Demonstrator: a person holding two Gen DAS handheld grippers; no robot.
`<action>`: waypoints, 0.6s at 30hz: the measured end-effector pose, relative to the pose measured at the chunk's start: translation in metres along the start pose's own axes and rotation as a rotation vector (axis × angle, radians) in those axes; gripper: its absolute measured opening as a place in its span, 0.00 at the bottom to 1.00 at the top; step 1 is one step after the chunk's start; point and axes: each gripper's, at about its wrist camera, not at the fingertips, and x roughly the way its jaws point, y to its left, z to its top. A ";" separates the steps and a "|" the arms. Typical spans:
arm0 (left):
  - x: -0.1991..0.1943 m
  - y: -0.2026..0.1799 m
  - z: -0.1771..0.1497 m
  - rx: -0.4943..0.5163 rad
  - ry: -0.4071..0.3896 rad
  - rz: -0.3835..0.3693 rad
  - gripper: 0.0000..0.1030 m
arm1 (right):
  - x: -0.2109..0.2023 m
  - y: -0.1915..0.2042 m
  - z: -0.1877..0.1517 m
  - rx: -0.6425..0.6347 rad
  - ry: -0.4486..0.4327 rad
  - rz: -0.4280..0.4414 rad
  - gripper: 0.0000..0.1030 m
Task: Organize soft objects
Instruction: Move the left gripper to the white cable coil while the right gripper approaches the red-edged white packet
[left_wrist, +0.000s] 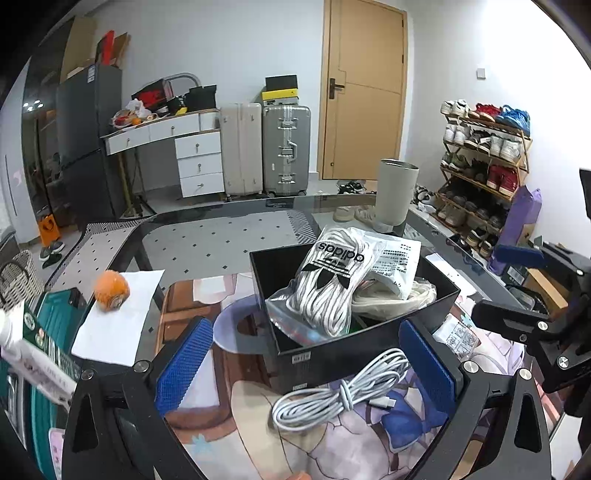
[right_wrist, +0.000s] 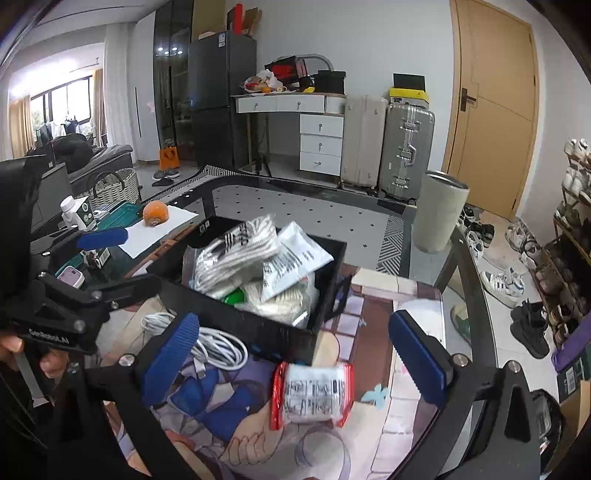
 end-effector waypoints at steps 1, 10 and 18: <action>-0.002 0.000 -0.002 -0.006 -0.004 0.003 1.00 | -0.001 -0.002 -0.003 0.003 0.000 -0.003 1.00; -0.005 -0.004 -0.026 -0.010 0.006 0.037 1.00 | 0.003 -0.019 -0.028 0.055 0.079 -0.017 1.00; 0.007 -0.008 -0.036 0.005 0.066 0.028 1.00 | 0.020 -0.030 -0.044 0.105 0.161 -0.027 1.00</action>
